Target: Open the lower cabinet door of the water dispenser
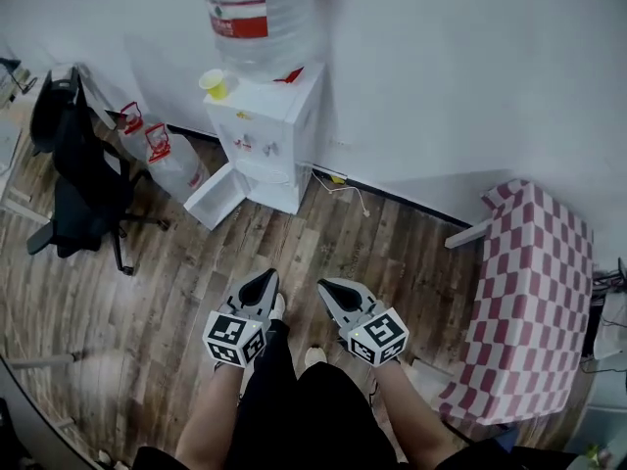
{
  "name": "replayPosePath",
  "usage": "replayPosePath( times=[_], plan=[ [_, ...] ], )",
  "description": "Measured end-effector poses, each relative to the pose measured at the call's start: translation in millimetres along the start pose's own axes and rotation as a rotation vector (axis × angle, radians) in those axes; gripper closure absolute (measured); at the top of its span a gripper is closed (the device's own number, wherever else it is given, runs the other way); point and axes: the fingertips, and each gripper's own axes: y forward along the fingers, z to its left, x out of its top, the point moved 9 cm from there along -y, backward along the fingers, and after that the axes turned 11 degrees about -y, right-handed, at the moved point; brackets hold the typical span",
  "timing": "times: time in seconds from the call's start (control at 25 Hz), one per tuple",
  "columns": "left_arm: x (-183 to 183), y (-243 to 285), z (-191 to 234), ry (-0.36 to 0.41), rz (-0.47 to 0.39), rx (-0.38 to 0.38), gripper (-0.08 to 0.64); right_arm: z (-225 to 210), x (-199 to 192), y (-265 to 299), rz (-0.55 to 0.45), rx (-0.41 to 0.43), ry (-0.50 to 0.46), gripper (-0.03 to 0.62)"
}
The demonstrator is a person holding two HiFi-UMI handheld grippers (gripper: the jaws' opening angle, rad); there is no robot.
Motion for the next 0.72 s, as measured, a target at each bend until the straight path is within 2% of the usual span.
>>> replayPosePath(
  times=[0.16,0.28,0.52,0.72],
  plan=[
    [12.6,-38.0,-42.8,0.035,-0.026,0.007,0.546,30.4,17.4,-42.5,0.017,0.009,-0.018,0.571],
    [11.4,-67.0,-65.5,0.033,-0.028,-0.001,0.546,50.8,27.0,-65.8,0.013,0.008,-0.011,0.571],
    [0.2,-112.3,-91.5,0.062,-0.02,0.034,0.546,71.9,39.3,-97.2,-0.021,0.009,-0.013,0.571],
    [3.7,-134.3,-97.9,0.062,-0.069,0.042,0.546,77.7,48.0,-121.9,-0.046,-0.005,-0.003,0.571]
  ],
)
